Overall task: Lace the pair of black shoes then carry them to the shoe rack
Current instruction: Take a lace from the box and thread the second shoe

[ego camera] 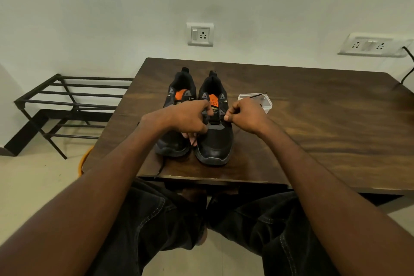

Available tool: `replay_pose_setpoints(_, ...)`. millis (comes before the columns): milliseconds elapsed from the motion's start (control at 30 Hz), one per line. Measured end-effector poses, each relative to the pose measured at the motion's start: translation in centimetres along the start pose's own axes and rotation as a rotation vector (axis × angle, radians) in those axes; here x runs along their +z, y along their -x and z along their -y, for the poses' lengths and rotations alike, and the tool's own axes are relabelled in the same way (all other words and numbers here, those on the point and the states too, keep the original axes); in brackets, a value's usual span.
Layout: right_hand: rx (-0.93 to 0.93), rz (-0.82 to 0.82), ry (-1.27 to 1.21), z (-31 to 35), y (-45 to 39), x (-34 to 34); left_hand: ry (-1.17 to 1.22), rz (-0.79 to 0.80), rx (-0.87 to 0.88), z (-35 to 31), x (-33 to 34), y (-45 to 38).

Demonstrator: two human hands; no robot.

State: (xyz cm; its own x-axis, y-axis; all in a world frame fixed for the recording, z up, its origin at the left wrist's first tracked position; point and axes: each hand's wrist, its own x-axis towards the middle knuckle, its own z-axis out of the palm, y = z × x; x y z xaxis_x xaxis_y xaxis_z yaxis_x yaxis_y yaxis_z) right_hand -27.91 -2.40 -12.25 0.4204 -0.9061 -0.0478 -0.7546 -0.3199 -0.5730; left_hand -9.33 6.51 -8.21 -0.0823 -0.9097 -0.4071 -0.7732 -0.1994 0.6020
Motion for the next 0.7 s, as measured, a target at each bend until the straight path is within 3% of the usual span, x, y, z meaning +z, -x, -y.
replay_pose_setpoints(100,0.036,-0.024,0.047,0.4,-0.1,0.4,0.149,0.131,-0.075,-0.2,0.0,0.9)
replay_pose_setpoints(200,0.037,-0.019,0.093,0.7,-0.2,0.6,0.084,0.201,-0.070,0.3,-0.3,1.8)
replay_pose_setpoints(267,0.036,-0.002,0.105,0.7,-0.3,0.5,-0.030,0.120,-0.062,0.8,-1.0,1.9)
replay_pose_setpoints(433,0.034,0.020,0.167,0.7,-0.4,0.4,-0.385,-0.263,-0.041,1.7,-2.5,1.9)
replay_pose_setpoints(500,0.045,0.009,0.141,0.6,-0.5,0.3,-0.339,-0.362,0.017,1.7,-2.6,1.9)
replay_pose_setpoints(600,0.160,0.012,-0.163,0.2,-0.3,-0.1,-0.068,-0.407,0.133,1.2,-1.9,1.6)
replay_pose_setpoints(700,0.381,0.047,-0.512,0.0,-0.2,-0.2,-0.059,-0.431,0.154,0.6,-0.6,0.6)
